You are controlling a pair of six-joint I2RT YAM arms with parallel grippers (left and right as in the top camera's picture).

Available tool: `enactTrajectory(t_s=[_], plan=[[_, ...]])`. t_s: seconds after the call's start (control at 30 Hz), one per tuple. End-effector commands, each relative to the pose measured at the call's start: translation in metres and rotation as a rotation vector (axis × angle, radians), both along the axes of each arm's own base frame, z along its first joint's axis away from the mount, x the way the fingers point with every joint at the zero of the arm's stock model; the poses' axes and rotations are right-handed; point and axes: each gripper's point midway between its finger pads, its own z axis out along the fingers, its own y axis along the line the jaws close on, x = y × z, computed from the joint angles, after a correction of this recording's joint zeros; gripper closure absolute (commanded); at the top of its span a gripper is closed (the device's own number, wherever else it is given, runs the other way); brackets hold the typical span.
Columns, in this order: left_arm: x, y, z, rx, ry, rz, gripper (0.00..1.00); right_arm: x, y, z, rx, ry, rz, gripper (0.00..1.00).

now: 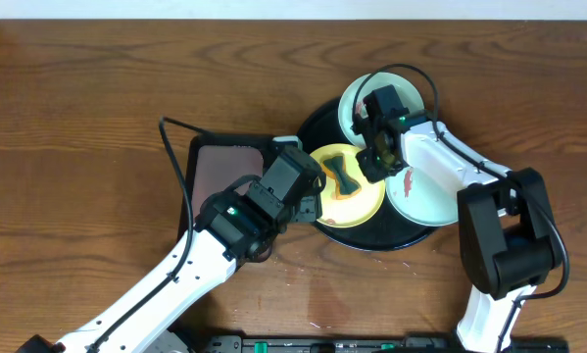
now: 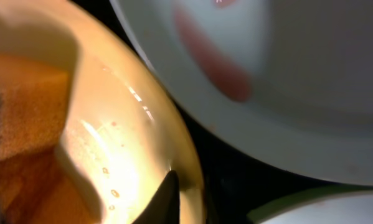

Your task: Clean dirty plates on tray and stack at the side

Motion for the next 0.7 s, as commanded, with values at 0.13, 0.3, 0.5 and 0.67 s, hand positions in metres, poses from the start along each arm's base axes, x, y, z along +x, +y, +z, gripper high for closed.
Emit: enactTrajectory(t_s=[0.13,0.3,0.5,0.67], plan=[[0.006,-0.016,-0.008,-0.076,0.043,0.031,0.1,-0.009,0.004,-0.012,0.01,0.045,0.014,0.99],[0.01,-0.02,-0.005,-0.093,0.026,0.03,0.11,-0.009,0.005,-0.012,0.018,0.048,0.016,0.99],[0.019,-0.027,-0.004,-0.121,0.002,0.041,0.28,-0.009,0.007,-0.012,0.029,0.049,0.016,0.99],[0.026,-0.036,-0.037,-0.158,0.107,0.167,0.27,-0.009,0.007,-0.012,0.029,0.048,0.017,0.99]])
